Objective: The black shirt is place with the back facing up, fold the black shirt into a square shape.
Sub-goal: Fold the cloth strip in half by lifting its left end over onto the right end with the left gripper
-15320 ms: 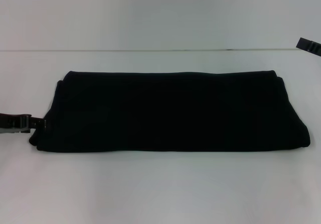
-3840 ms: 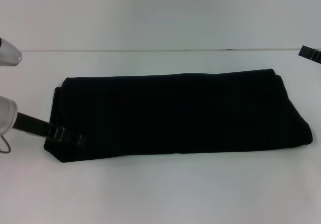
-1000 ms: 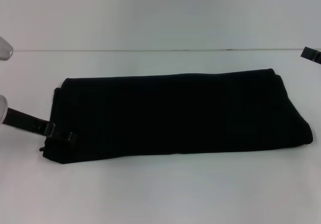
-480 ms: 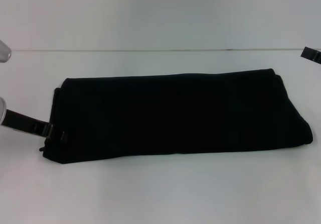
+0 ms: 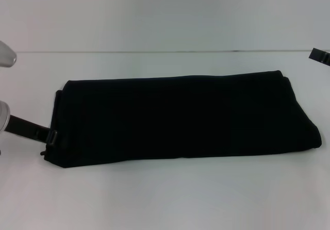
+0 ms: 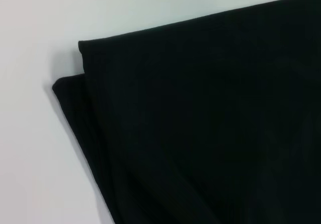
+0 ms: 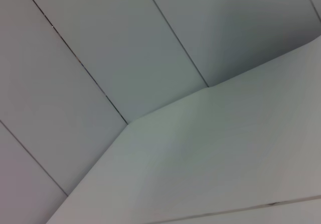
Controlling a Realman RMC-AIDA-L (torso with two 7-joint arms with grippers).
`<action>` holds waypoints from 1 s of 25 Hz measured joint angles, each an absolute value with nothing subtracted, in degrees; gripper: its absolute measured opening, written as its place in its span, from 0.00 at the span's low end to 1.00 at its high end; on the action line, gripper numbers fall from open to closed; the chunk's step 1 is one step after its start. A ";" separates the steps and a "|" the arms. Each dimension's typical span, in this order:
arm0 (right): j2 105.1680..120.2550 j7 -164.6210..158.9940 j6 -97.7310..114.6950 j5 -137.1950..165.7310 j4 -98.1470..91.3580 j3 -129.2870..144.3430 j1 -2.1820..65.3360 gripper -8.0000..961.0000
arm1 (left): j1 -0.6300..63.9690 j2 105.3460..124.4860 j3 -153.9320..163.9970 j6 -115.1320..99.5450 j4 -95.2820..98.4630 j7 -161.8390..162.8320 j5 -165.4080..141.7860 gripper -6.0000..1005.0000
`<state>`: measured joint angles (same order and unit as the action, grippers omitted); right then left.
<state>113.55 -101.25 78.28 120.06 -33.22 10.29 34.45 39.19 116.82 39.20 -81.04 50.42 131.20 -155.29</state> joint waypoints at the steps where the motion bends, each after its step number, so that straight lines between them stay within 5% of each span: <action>1: 113.55 -101.25 78.30 120.06 -33.22 10.28 34.45 0.76 | 39.20 116.77 39.20 -81.03 50.42 131.20 -155.21 0.03; 25: 113.79 -100.71 78.40 120.06 -33.13 10.28 34.35 0.76 | 36.04 116.13 31.77 -81.80 51.25 131.19 -154.64 0.02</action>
